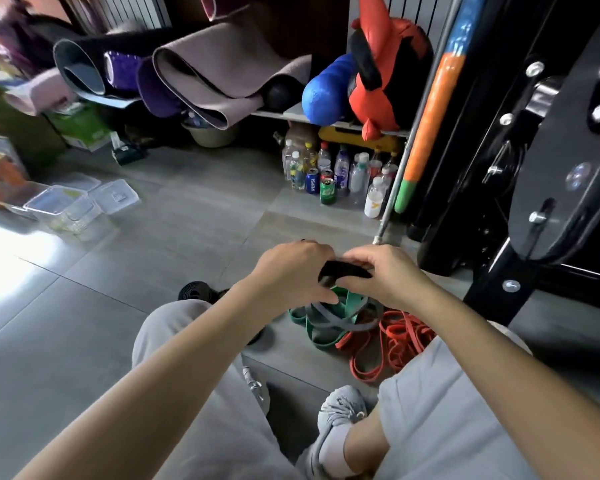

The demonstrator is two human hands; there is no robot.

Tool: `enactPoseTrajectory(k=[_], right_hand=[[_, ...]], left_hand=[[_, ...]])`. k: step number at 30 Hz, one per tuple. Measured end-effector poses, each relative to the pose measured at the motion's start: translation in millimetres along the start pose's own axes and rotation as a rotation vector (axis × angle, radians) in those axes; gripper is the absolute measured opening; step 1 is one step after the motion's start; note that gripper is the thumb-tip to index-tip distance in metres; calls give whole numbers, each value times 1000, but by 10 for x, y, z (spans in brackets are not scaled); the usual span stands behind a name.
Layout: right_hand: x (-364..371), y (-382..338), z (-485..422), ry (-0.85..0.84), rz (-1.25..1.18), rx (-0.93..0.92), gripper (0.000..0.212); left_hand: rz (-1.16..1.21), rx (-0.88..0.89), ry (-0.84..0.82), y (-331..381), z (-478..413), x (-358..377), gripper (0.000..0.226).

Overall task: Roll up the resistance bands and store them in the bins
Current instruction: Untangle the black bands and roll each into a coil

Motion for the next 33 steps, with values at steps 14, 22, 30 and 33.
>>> enactPoseTrajectory(k=[14,22,30,33], right_hand=[[60,114,76,13,-447,32,38],[157,158,130,9,-443,35,25],[227,170,131,172,-839,36,33],[229,179,126,169,-723,63,30]], left_hand=[[330,-35,13,-190,75,90,29],[1163,-168,134,-272,153,59,17],[1921,-189,177,-380,145,309,20],[1737,-260,143,-454,164,421,17]])
Point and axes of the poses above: each hand's wrist, its own z-axis away from the middle knuckle, its own x-axis out of the palm, y = z × x, the point moved 8 cm from there along -z, towards the middle knuckle, and after that the axes turned 7 degrees about z, right-handed, at the moved point
